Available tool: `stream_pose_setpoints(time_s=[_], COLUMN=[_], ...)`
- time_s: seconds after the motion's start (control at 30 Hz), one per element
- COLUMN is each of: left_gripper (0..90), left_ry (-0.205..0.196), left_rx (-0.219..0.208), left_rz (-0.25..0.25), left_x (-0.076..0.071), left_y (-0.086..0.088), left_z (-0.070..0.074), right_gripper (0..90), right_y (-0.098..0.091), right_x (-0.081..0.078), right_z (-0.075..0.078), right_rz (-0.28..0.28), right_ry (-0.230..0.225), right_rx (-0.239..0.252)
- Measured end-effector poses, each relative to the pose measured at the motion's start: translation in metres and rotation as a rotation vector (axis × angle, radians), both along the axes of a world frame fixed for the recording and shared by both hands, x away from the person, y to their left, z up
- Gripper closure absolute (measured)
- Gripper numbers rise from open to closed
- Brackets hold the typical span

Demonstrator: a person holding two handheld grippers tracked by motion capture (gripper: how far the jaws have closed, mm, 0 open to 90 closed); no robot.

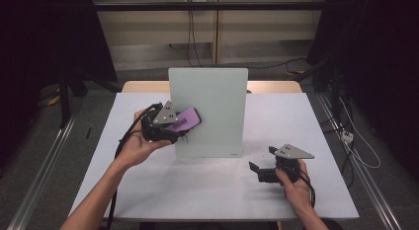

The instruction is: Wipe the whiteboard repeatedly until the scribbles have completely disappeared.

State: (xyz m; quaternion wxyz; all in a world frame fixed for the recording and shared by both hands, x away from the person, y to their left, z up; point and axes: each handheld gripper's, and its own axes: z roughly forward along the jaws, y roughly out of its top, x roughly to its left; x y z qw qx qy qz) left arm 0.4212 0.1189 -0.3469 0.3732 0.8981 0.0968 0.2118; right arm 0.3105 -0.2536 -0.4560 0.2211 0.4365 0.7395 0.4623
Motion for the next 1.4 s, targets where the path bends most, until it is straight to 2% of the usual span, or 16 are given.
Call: stream_pose_setpoints(time_s=[0.3,0.4,0.57,0.7,0.8,0.87,0.9,1.1,1.17,1.23,1.3,1.4], left_gripper=[41.1,41.0,41.0,41.0,41.1,41.1,41.0,41.0,41.0,41.0,41.0,41.0], left_ry=[0.055,0.059,0.083,0.098,0.098,0.092,0.085,0.032,0.026,0.032,0.02,0.031], left_rx=[0.059,0.097,0.109,0.142,0.137,0.116,0.114,0.016,0.004,0.009,0.015,0.015], left_rz=[-0.043,-0.058,-0.073,-0.083,-0.082,-0.072,-0.067,-0.001,0.013,0.014,0.018,0.005], left_x=[-0.01,-0.012,-0.014,-0.018,-0.017,-0.016,-0.014,-0.003,0.0,0.002,0.0,-0.003], left_y=[-0.006,-0.01,-0.015,-0.02,-0.02,-0.017,-0.015,-0.002,0.002,0.002,0.0,-0.003], left_z=[-0.029,-0.035,-0.042,-0.051,-0.049,-0.044,-0.04,-0.009,0.0,0.002,0.0,-0.008], right_gripper=[5.5,5.5,5.5,5.6,5.5,5.5,5.5,5.6,5.6,5.6,5.5,5.6], right_y=[0.002,0.002,0.002,0.002,0.001,0.001,0.001,0.001,0.001,0.001,0.001,0.001], right_x=[0.0,0.0,0.0,0.0,0.0,0.0,0.0,0.0,0.0,0.0,0.0,0.0], right_z=[0.0,0.0,0.0,0.0,0.0,0.0,0.0,0.0,0.0,0.0,0.0,0.0], right_rz=[0.002,0.0,0.001,0.001,0.003,0.002,0.002,0.002,0.001,0.001,0.002,0.002], right_ry=[0.005,0.005,0.004,0.005,0.004,0.004,0.004,0.004,0.004,0.004,0.003,0.003], right_rx=[0.0,-0.002,-0.001,0.001,0.0,0.0,0.0,0.0,0.001,0.0,0.0,0.0])
